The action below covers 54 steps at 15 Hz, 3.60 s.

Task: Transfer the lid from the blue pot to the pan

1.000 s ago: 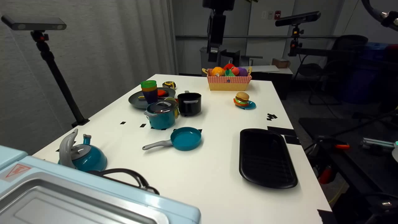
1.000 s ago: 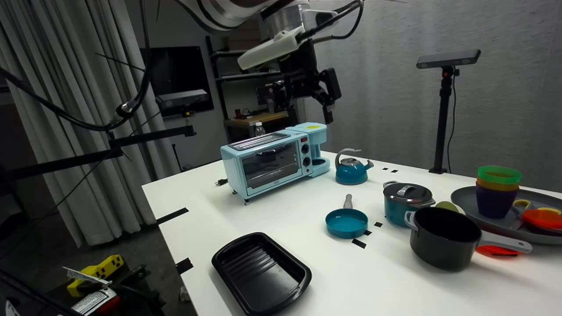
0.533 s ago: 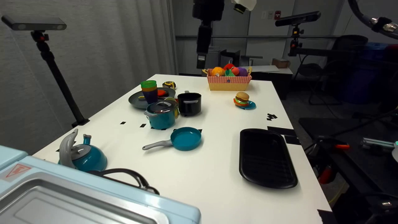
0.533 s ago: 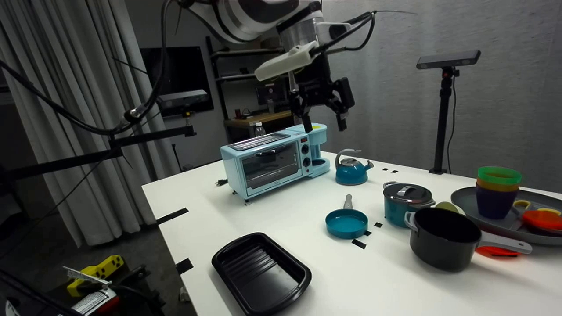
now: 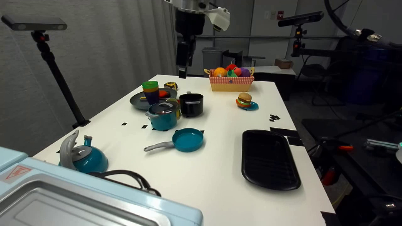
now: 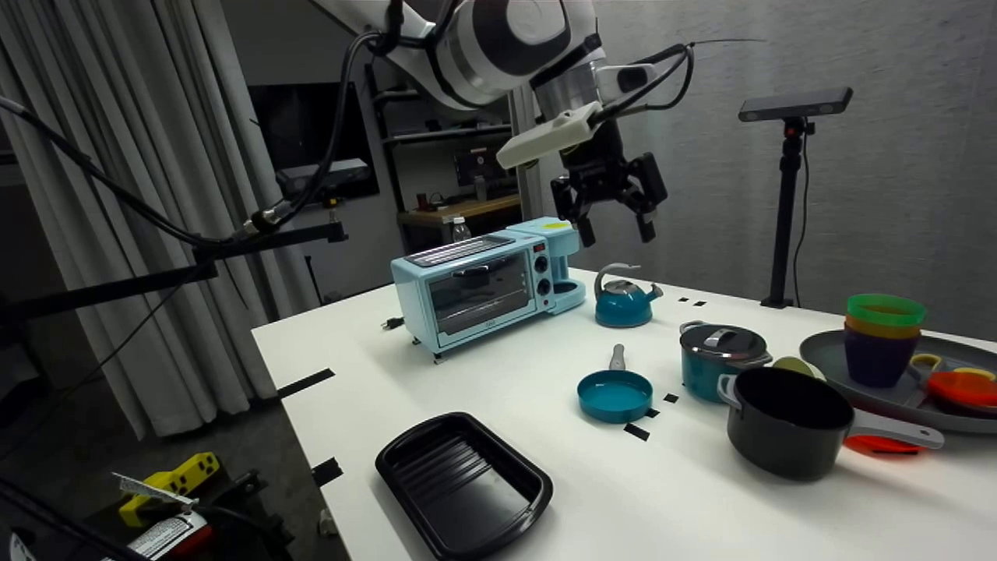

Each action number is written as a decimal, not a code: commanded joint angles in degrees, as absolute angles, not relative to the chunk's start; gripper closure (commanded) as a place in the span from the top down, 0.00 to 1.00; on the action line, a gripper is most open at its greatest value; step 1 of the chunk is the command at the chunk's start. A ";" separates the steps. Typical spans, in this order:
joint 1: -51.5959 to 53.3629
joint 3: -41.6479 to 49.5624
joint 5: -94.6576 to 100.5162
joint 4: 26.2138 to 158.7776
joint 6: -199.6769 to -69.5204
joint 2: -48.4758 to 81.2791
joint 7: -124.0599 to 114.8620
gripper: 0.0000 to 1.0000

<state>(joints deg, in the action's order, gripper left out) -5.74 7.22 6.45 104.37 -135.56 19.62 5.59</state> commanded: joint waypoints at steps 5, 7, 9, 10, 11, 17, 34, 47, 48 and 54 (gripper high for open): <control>-6.06 7.07 7.66 101.04 -135.39 22.27 3.31 1.00; -6.05 7.08 7.67 100.70 -135.39 22.50 3.22 1.00; -6.05 7.09 7.67 100.63 -135.39 22.55 3.20 1.00; -5.80 7.40 8.16 100.60 -135.28 22.58 2.38 1.00; -5.61 7.64 8.65 100.64 -135.18 22.57 1.94 1.00; -4.88 8.65 10.42 100.58 -134.31 22.53 -1.40 1.00; -6.24 7.99 8.71 93.69 -136.16 31.67 -0.55 1.00; -7.84 8.84 7.45 96.60 -152.71 36.52 -2.03 1.00; -8.08 8.69 7.05 96.81 -153.94 36.93 -1.95 1.00; -8.01 9.72 6.87 95.69 -161.04 41.25 -2.72 1.00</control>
